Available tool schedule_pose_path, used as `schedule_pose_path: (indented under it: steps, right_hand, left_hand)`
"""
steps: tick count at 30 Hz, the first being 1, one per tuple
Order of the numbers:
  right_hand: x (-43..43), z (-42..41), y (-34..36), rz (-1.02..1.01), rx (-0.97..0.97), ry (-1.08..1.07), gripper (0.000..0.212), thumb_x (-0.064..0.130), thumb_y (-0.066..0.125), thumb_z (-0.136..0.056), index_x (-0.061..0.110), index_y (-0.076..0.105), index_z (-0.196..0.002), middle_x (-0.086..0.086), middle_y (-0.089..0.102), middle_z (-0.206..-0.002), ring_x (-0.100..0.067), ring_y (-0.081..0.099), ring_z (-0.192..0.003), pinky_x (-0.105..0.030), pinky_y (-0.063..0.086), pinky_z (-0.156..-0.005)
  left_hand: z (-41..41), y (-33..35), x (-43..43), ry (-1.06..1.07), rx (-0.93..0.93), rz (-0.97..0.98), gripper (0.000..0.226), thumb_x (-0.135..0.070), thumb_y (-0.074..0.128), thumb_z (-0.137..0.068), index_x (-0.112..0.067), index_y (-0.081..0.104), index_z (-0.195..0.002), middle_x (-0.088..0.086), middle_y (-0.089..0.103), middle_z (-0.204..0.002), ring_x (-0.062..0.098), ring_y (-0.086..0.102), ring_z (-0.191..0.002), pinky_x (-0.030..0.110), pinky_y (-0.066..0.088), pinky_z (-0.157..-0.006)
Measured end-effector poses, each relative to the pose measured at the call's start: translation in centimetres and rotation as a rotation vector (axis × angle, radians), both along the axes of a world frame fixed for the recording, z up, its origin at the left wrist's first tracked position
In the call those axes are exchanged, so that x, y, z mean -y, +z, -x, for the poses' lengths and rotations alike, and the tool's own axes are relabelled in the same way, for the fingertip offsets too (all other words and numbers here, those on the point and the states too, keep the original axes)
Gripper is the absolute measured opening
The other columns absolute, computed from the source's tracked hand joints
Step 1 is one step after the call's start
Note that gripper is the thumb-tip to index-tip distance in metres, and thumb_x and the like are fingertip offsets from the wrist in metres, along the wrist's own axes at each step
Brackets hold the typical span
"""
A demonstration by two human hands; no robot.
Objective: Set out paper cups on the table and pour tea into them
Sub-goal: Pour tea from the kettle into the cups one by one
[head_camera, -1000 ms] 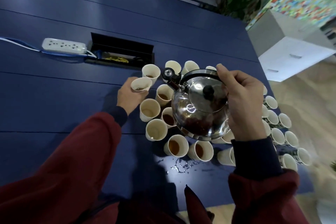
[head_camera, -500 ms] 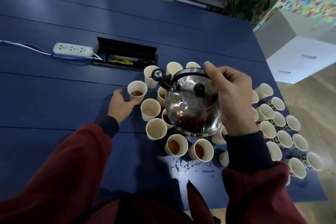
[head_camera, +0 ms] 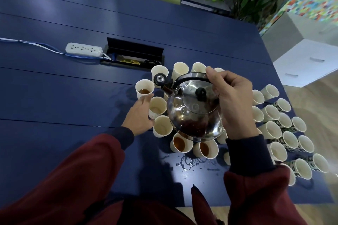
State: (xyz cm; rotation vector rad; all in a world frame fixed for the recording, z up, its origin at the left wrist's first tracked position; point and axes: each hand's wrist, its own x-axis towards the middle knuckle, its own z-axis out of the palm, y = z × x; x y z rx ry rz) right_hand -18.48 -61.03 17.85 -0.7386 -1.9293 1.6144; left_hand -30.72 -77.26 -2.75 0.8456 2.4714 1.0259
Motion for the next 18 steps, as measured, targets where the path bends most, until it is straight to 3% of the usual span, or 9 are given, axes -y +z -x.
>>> schedule_pose_path:
  steps: [4,8,12,16,18]
  right_hand:
    - [-0.2,-0.9,-0.1,0.000,0.014,-0.012,0.031,0.031,0.075,-0.090,0.009,0.068,-0.068,-0.007,0.058,-0.067,-0.020,0.052,-0.068,-0.037,0.047,-0.070]
    - [-0.5,-1.8,0.1,-0.012,0.022,-0.025,0.030,0.030,0.074,-0.091,0.008,0.070,-0.071,-0.006,0.060,-0.068,-0.016,0.053,-0.068,-0.032,0.046,-0.070]
    - [-0.8,-2.3,0.2,-0.020,0.015,-0.041,0.029,0.030,0.074,-0.090,0.012,0.069,-0.068,0.000,0.058,-0.063,-0.012,0.052,-0.065,-0.026,0.045,-0.065]
    - [-1.1,-2.7,0.3,-0.033,0.011,-0.046,0.030,0.028,0.074,-0.091,0.012,0.067,-0.066,0.005,0.057,-0.059,-0.009,0.052,-0.059,-0.021,0.044,-0.061]
    - [-1.1,-2.6,0.4,-0.029,0.010,-0.047,0.030,0.027,0.073,-0.091,0.013,0.066,-0.065,0.010,0.056,-0.055,-0.005,0.051,-0.055,-0.017,0.043,-0.058]
  left_hand:
    - [1.0,-0.9,-0.9,-0.101,-0.045,0.016,0.089,-0.023,0.078,-0.076,-0.029,0.028,-0.150,0.003,0.038,-0.150,0.033,0.047,-0.130,0.055,0.048,-0.098]
    - [1.7,-1.2,-2.0,-0.146,-0.106,0.030,0.088,-0.025,0.081,-0.079,-0.019,0.033,-0.153,0.007,0.040,-0.148,0.033,0.048,-0.129,0.047,0.049,-0.098]
    - [1.7,-1.2,-2.8,-0.128,-0.075,-0.002,0.084,-0.035,0.082,-0.080,-0.021,0.037,-0.151,0.005,0.045,-0.144,0.029,0.048,-0.126,0.039,0.044,-0.099]
    - [1.1,-0.6,-3.0,-0.082,-0.215,-0.023,0.068,-0.025,0.084,-0.076,-0.008,0.053,-0.135,0.012,0.056,-0.127,0.035,0.057,-0.115,0.030,0.040,-0.093]
    - [0.8,0.3,-2.7,-0.030,-0.248,-0.083,0.063,-0.023,0.085,-0.074,-0.007,0.055,-0.127,0.013,0.057,-0.122,0.036,0.059,-0.110,0.034,0.043,-0.090]
